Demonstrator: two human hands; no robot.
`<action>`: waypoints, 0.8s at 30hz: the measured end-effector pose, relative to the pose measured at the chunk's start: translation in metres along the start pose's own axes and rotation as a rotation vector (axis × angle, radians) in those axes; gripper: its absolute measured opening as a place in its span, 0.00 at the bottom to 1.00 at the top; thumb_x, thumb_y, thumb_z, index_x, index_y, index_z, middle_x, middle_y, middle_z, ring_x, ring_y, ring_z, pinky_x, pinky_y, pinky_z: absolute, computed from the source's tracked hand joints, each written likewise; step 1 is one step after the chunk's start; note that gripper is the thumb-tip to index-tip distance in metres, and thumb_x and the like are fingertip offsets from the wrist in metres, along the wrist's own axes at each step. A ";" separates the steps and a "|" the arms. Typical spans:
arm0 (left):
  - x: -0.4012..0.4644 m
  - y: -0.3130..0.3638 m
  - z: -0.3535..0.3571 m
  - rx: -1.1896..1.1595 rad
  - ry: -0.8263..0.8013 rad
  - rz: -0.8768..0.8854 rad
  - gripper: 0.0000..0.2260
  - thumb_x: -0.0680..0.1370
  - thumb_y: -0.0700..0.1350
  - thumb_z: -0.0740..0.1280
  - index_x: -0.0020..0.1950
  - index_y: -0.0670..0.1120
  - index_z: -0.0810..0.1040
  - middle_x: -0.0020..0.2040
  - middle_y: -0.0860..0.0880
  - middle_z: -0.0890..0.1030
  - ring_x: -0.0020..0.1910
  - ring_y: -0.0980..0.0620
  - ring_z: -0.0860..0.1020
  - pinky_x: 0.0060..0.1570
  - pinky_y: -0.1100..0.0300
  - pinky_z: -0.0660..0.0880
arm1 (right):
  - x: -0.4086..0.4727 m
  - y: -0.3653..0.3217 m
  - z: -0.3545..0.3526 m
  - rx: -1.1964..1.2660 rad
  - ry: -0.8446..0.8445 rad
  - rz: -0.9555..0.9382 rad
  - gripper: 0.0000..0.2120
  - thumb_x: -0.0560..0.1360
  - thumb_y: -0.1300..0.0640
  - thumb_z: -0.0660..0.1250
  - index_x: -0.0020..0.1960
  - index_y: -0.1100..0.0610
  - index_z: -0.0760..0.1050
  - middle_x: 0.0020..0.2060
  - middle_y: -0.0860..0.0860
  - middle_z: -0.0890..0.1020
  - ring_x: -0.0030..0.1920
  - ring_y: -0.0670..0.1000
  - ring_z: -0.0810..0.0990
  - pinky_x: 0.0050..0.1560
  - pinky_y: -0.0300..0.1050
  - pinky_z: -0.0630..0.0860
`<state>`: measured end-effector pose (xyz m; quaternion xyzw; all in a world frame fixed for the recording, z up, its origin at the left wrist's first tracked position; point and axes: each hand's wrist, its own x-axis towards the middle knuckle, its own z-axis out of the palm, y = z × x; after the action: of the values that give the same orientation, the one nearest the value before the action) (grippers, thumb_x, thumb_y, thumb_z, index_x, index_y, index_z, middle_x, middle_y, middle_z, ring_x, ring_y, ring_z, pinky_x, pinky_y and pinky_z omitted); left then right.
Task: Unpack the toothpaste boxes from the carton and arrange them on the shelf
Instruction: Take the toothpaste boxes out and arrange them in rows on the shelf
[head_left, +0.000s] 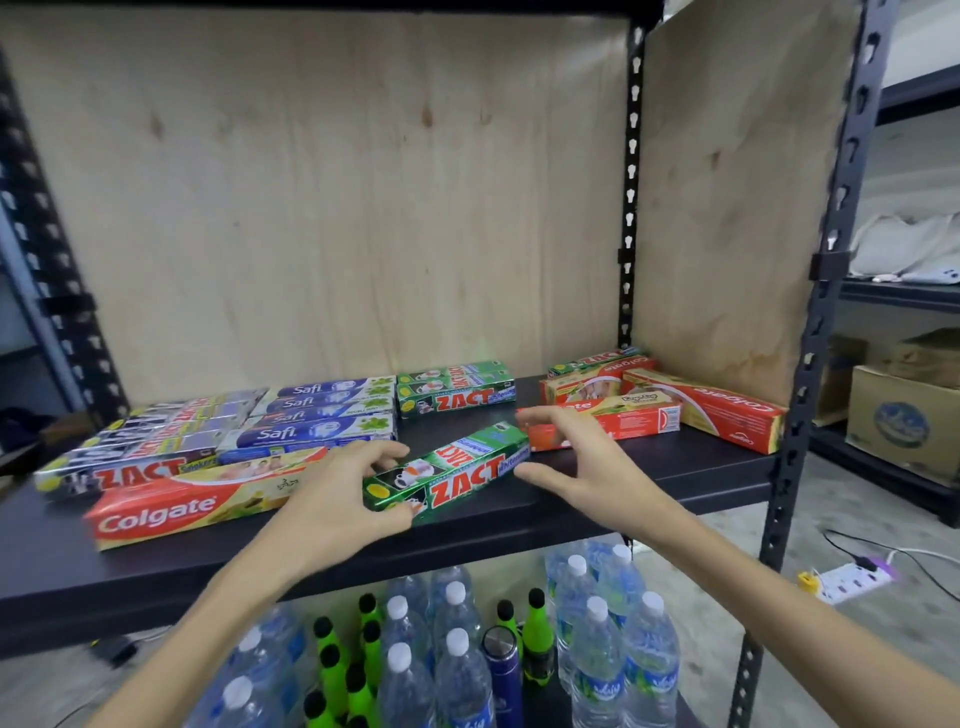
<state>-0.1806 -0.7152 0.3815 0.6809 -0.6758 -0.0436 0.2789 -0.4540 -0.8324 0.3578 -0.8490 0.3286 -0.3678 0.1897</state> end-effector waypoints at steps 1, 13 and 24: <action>0.000 -0.007 -0.005 -0.012 -0.020 0.013 0.26 0.71 0.54 0.76 0.67 0.62 0.72 0.58 0.62 0.77 0.58 0.62 0.74 0.58 0.59 0.73 | 0.004 0.002 0.000 -0.049 -0.030 0.009 0.30 0.74 0.38 0.70 0.74 0.41 0.65 0.71 0.39 0.71 0.70 0.42 0.66 0.69 0.47 0.67; 0.002 -0.038 -0.005 0.254 0.118 0.052 0.32 0.65 0.82 0.57 0.61 0.66 0.73 0.54 0.64 0.75 0.59 0.58 0.66 0.58 0.56 0.64 | 0.036 -0.001 0.010 -0.281 -0.189 -0.013 0.34 0.76 0.36 0.66 0.78 0.38 0.56 0.56 0.26 0.58 0.60 0.43 0.55 0.59 0.45 0.54; 0.044 -0.020 -0.016 0.051 0.278 0.115 0.31 0.67 0.74 0.64 0.65 0.60 0.77 0.58 0.65 0.73 0.65 0.57 0.63 0.62 0.55 0.61 | 0.068 0.005 -0.011 -0.201 0.082 -0.046 0.25 0.73 0.37 0.71 0.68 0.39 0.70 0.52 0.33 0.67 0.56 0.43 0.59 0.58 0.47 0.58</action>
<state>-0.1519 -0.7535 0.3998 0.6475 -0.6694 0.0840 0.3544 -0.4293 -0.8847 0.3962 -0.8553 0.3517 -0.3716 0.0815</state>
